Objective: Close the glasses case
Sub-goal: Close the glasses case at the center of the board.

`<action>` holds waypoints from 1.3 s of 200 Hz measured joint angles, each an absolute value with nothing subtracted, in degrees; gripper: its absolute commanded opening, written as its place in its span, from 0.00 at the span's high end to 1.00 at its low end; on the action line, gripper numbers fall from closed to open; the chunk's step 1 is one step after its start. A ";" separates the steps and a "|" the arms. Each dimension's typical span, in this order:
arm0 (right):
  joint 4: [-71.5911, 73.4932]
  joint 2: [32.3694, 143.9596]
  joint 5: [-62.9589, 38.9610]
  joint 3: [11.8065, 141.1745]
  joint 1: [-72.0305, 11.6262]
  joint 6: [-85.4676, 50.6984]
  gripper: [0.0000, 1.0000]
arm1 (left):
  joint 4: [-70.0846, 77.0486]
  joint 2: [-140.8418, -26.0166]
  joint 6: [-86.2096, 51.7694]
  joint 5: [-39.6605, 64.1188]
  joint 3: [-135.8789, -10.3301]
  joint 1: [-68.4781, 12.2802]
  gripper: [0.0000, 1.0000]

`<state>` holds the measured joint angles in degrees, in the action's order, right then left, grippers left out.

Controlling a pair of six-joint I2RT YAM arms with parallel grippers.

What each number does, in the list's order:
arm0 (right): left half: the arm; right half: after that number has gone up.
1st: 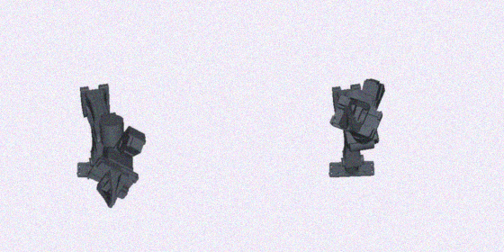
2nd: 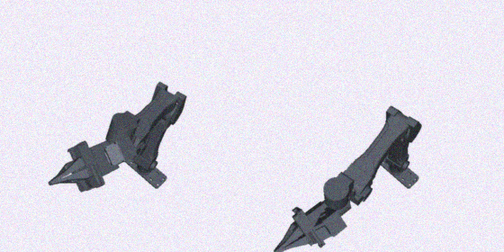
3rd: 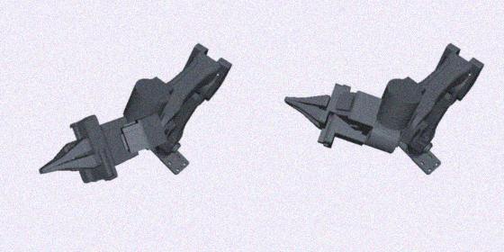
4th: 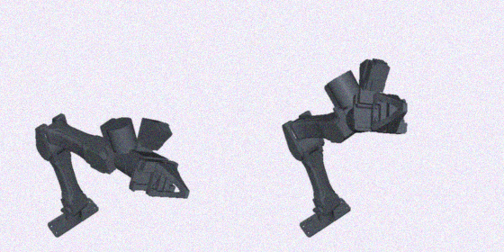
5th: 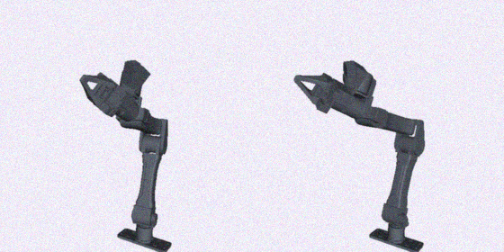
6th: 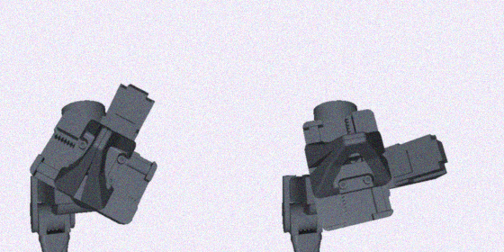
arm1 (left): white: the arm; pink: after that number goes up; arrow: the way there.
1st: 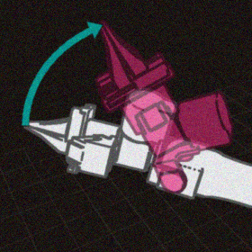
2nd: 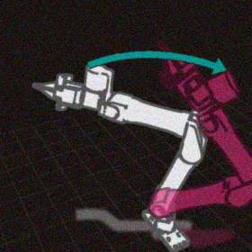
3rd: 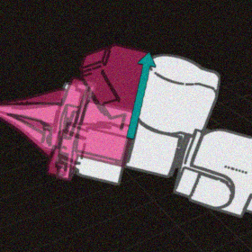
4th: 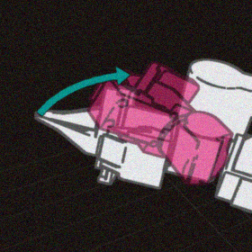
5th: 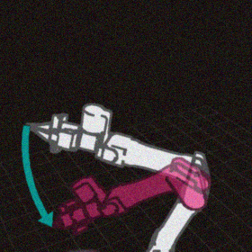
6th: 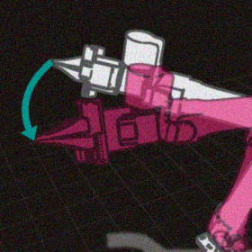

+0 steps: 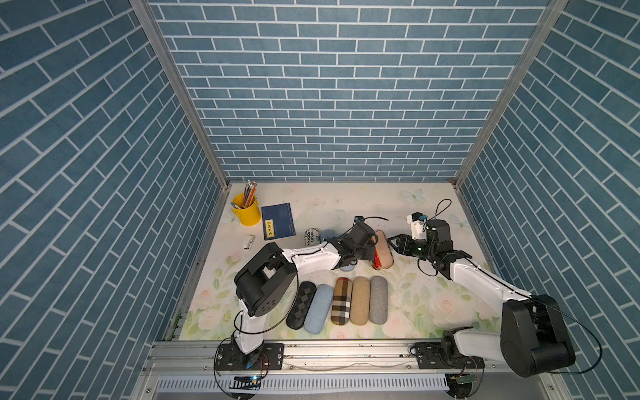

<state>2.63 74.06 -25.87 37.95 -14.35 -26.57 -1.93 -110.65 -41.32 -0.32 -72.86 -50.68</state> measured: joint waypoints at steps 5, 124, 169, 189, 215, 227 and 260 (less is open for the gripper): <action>2.61 74.06 -25.93 37.91 -14.26 -26.55 0.55 | -2.15 -110.80 -41.28 -0.30 -72.99 -50.57 0.65; 4.99 74.78 -29.58 36.49 -13.69 -26.48 0.55 | -3.64 -113.25 -39.86 -0.16 -74.02 -48.66 0.81; 6.76 75.24 -32.97 34.00 -13.69 -26.50 0.56 | -3.55 -114.24 -39.72 -0.16 -74.39 -48.38 0.85; 7.33 75.66 -33.74 33.36 -13.69 -26.50 0.56 | -3.53 -115.55 -39.66 -0.10 -74.46 -48.31 0.86; 7.79 75.96 -34.11 33.10 -13.69 -26.50 0.57 | -3.55 -116.88 -39.64 0.08 -74.43 -48.25 0.87; 7.97 75.96 -34.13 33.10 -13.69 -26.50 0.57 | -3.57 -117.01 -39.66 0.10 -74.43 -48.23 0.87; 8.27 75.99 -34.24 33.10 -13.69 -26.52 0.61 | -3.11 -117.01 -39.64 0.14 -74.43 -48.18 0.87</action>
<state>8.27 75.99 -34.24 33.10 -13.69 -26.52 -3.11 -117.01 -39.64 0.14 -74.43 -48.18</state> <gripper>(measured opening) 0.403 0.131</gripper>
